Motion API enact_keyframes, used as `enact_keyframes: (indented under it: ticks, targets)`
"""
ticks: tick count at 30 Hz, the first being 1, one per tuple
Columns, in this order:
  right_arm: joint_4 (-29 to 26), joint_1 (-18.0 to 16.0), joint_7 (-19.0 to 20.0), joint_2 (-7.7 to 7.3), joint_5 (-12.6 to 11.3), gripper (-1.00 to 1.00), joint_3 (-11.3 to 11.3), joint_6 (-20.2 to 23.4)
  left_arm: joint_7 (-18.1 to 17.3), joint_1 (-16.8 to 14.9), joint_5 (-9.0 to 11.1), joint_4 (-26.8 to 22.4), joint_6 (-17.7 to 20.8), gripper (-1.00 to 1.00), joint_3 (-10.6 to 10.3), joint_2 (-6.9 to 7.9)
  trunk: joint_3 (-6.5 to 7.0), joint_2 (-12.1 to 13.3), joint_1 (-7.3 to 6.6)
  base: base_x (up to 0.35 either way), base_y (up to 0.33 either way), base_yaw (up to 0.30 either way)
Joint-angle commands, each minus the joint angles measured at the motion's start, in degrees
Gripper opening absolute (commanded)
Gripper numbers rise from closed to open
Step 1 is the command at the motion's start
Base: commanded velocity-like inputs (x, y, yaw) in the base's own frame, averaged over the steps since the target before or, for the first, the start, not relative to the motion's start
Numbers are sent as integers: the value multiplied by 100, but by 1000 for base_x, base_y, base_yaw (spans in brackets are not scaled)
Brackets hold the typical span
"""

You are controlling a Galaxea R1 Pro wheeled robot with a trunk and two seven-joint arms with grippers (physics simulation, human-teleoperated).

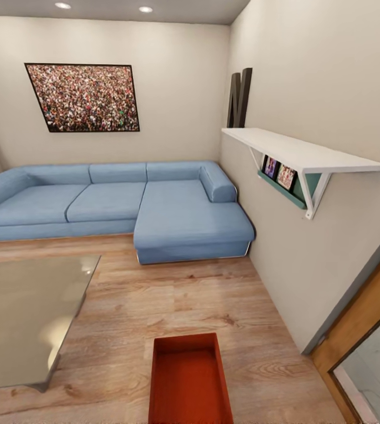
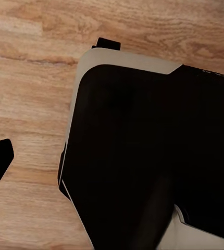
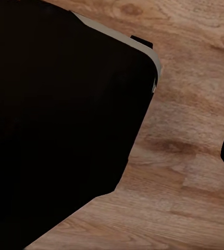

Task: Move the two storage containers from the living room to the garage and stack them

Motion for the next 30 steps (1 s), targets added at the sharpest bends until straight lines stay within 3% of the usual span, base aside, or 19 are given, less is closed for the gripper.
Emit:
enact_keyframes:
  ticks: [1,30]
  targets:
    - [15,-7,-1,-1,-6,100,44,-30,-5,-3,33,0,2,100,11,0,-16,-5,0,0,0,0]
    - [15,-7,-1,-1,-6,100,44,-30,-5,-3,33,0,2,100,13,0,-283,-5,0,0,-8,0]
